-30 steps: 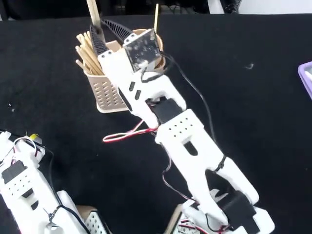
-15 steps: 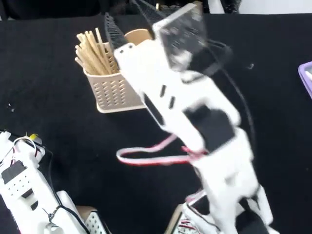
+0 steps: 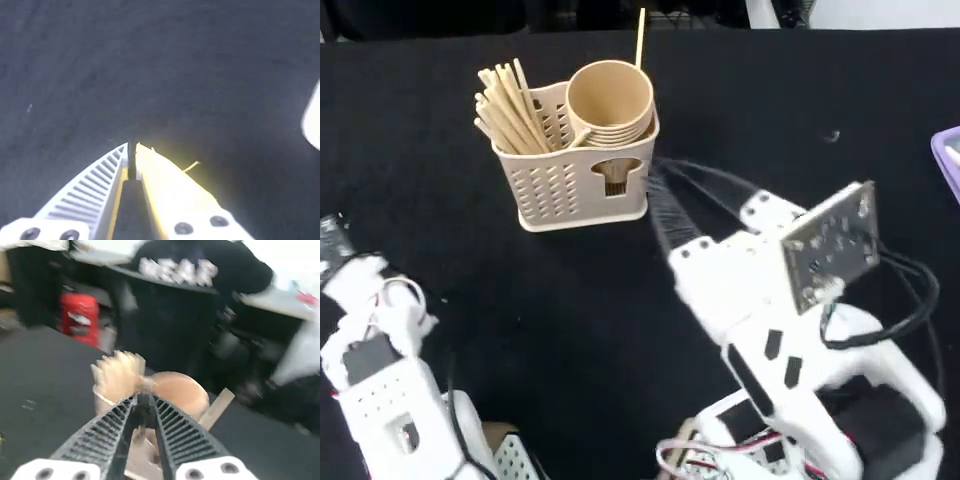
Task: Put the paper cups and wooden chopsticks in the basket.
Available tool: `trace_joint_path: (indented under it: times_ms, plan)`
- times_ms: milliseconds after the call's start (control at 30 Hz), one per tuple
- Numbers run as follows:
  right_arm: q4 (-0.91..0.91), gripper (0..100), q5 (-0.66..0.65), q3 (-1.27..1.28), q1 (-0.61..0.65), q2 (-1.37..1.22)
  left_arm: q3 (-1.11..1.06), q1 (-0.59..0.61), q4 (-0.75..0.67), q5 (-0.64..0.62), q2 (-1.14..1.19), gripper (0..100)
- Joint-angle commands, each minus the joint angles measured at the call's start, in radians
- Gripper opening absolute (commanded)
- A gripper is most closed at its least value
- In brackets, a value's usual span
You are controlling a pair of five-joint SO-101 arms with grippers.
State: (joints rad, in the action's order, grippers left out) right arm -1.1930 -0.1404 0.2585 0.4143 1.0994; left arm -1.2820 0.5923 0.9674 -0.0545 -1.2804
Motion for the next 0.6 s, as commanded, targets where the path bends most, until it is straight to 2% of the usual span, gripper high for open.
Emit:
trace_joint_path:
  times_ms: [0,100,200,400,467,567]
  plan:
    - [-0.005,1.5,-0.04,0.177,-0.176,0.059,0.005,-0.097,0.08,0.132,-0.222,5]
    - [-0.005,1.5,-0.038,0.321,-0.305,0.085,-0.079,-0.102,0.117,0.199,-0.399,5]
    - [-0.009,1.5,-0.038,0.432,-0.388,0.131,-0.173,-0.104,0.173,0.213,-0.555,6]
    - [-0.002,1.6,-0.041,0.711,-0.485,0.335,-0.213,-0.125,0.216,0.21,-0.519,6]
    - [0.055,1.6,-0.046,0.846,-0.502,0.418,-0.216,-0.128,0.218,0.21,-0.532,6]
    - [0.241,1.6,-0.043,1.119,-0.508,0.561,-0.242,-0.13,0.25,0.215,-0.546,6]
